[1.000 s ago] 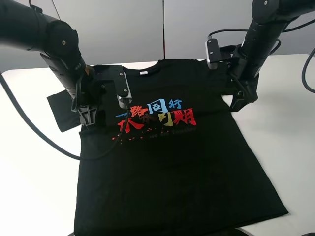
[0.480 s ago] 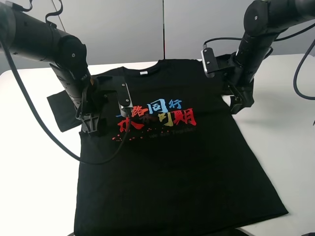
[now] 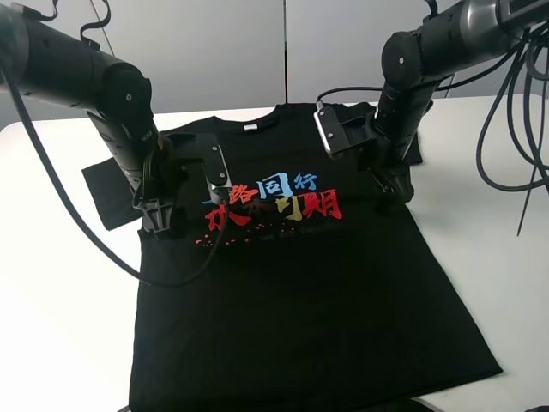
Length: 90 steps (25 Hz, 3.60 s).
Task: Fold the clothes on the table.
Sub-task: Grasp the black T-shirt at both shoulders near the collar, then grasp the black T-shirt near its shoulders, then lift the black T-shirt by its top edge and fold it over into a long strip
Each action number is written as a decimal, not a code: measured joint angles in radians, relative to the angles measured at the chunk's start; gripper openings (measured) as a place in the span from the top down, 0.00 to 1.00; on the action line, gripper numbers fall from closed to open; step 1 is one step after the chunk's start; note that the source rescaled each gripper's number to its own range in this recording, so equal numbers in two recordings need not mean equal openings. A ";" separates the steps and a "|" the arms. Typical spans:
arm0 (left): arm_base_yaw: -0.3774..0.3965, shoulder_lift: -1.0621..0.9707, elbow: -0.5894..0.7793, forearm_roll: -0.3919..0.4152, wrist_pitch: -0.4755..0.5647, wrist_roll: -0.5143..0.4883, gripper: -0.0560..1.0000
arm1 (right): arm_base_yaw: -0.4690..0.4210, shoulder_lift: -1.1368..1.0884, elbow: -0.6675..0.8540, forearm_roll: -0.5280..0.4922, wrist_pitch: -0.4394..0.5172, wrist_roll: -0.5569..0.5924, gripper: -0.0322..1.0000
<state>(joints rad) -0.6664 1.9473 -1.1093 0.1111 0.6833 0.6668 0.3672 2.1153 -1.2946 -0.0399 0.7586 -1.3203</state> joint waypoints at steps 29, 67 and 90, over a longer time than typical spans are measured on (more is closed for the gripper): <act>0.037 0.080 0.000 0.050 0.024 -0.009 0.05 | -0.048 0.002 0.000 -0.020 -0.024 0.010 0.17; 0.037 0.096 -0.002 0.123 0.010 -0.009 0.55 | -0.048 0.044 -0.016 -0.010 0.055 0.033 0.70; 0.037 0.098 -0.002 0.151 -0.021 -0.009 0.94 | -0.048 0.035 -0.016 0.005 0.039 0.079 0.97</act>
<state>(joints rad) -0.6291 2.0457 -1.1116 0.2618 0.6621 0.6582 0.3193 2.1508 -1.3105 -0.0351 0.7972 -1.2412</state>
